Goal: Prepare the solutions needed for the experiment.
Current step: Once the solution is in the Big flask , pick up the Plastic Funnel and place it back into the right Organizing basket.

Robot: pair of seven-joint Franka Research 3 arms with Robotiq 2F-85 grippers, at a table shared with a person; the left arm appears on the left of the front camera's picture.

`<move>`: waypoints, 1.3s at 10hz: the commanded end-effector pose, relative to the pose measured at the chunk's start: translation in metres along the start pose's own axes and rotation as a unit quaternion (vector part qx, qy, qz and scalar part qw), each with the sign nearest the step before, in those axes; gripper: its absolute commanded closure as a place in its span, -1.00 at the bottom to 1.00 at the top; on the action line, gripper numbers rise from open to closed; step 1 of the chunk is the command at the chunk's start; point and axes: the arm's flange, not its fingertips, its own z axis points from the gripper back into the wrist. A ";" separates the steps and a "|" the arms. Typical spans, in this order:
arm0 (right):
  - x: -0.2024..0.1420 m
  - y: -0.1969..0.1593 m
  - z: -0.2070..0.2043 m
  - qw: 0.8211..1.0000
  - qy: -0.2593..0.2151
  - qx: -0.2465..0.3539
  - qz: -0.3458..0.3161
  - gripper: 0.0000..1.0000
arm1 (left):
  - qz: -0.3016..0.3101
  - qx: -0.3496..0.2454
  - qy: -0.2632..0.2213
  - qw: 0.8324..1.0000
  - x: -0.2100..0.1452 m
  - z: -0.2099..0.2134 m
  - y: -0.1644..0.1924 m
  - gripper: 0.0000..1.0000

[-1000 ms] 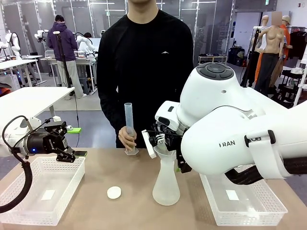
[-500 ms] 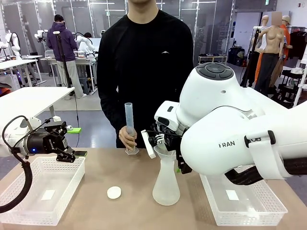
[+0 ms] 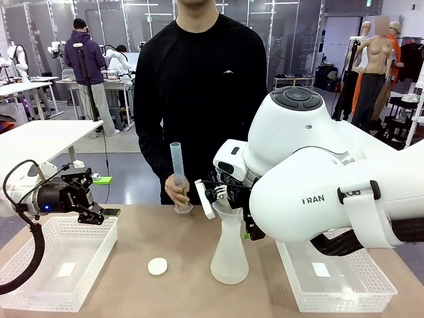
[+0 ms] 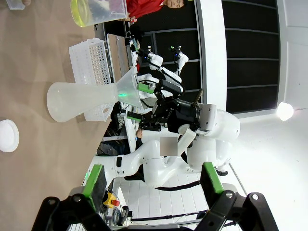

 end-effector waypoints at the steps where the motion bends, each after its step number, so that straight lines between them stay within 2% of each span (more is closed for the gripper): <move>1: 0.010 0.001 0.025 1.000 0.000 -0.022 0.001 -1.00 | 0.001 0.002 0.003 1.000 0.000 -0.001 -0.003 -1.00; 4: 0.013 0.004 0.067 0.997 0.020 -0.064 -0.022 -1.00 | 0.001 0.002 0.003 1.000 0.000 -0.001 -0.003 -1.00; 5: 0.001 0.006 0.079 0.995 -0.001 -0.061 -0.078 -1.00 | 0.001 0.002 0.003 1.000 0.000 -0.001 -0.003 -1.00; 7: -0.045 0.016 0.091 0.976 -0.076 -0.052 -0.199 -1.00 | 0.001 0.002 0.003 1.000 0.000 -0.001 -0.003 -1.00; 8: -0.069 0.026 0.098 0.962 -0.112 -0.055 -0.244 -1.00 | 0.001 0.002 0.003 1.000 0.000 -0.001 -0.003 -1.00; 9: -0.092 0.039 0.102 0.940 -0.169 -0.051 -0.292 -1.00 | 0.001 0.002 0.003 1.000 0.000 -0.001 -0.003 -1.00; 10: -0.117 0.055 0.100 0.913 -0.206 -0.042 -0.350 -1.00 | 0.001 0.002 0.003 1.000 0.000 -0.001 -0.003 -1.00; 11: -0.135 0.066 0.095 0.877 -0.208 -0.029 -0.431 -1.00 | 0.001 0.002 0.003 1.000 0.000 -0.001 -0.003 -1.00; 12: -0.142 0.069 0.092 0.851 -0.206 -0.016 -0.483 -1.00 | 0.001 0.002 0.003 1.000 0.000 -0.001 -0.003 -1.00; 13: -0.135 0.065 0.096 0.856 -0.179 -0.045 -0.483 -1.00 | 0.001 0.002 0.003 1.000 0.000 -0.001 -0.003 -1.00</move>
